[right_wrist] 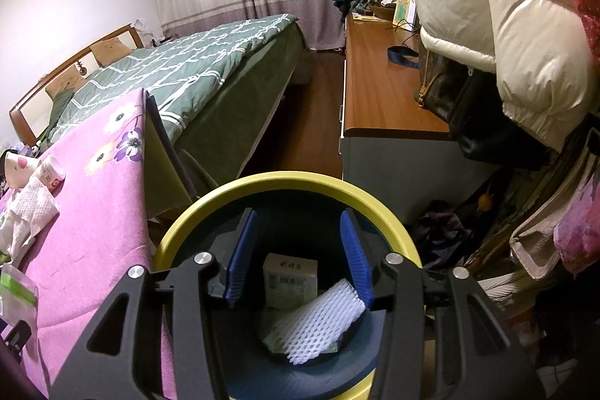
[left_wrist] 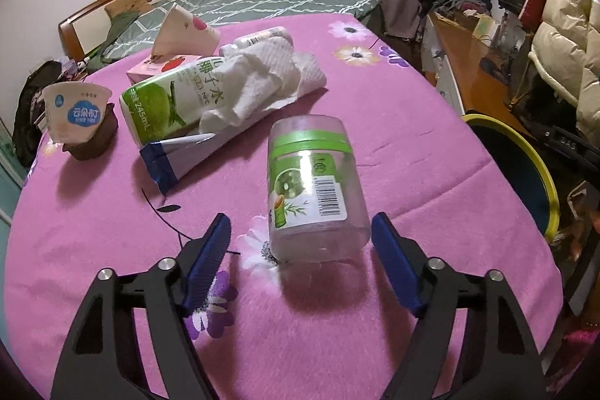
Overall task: Collect trash
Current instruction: 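Grasp the clear green-lidded plastic cup with the left gripper, then carry the plastic cup over the yellow bin and open the left gripper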
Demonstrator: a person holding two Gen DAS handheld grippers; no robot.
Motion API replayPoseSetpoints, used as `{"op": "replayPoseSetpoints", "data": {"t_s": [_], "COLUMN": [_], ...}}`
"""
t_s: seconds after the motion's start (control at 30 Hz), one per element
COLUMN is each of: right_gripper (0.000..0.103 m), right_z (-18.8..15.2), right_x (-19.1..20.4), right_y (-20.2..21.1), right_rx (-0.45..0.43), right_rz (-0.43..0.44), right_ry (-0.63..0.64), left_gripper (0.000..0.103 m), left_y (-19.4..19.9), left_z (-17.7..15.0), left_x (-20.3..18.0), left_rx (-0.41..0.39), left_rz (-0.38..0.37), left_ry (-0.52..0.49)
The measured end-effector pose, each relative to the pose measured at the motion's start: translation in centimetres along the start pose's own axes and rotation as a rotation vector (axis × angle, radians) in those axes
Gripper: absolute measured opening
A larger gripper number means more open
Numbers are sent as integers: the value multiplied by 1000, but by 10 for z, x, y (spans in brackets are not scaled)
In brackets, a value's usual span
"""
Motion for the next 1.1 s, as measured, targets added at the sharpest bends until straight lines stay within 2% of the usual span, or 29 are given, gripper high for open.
{"op": "replayPoseSetpoints", "data": {"t_s": [0.07,0.23,0.63,1.1], "right_gripper": [45,45,45,45], "right_z": [-1,-2,-1,0], "right_x": [-1,-4,-13,-29], "right_y": [-1,-3,1,3], "right_rx": [1,3,-4,-13], "right_rz": [0,5,21,35], "right_ry": [-5,-14,-36,-65], "left_gripper": [70,50,49,49], "left_y": [-1,0,29,37], "left_z": [0,0,15,25], "left_x": [0,-2,-11,-36], "left_rx": [0,-16,-93,-102], "left_rz": [0,-14,-24,-55], "left_ry": [1,-9,-63,-102]}}
Point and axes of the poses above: each gripper's, at about its wrist camera, not at the fingertips, and y roughly against the way its jaws point, x to its left, z to its top, the point moved 3 cm from there along -y, roughly the way its jaws point, and after that the axes turned 2 degrees about -x, right-handed, at the moved point
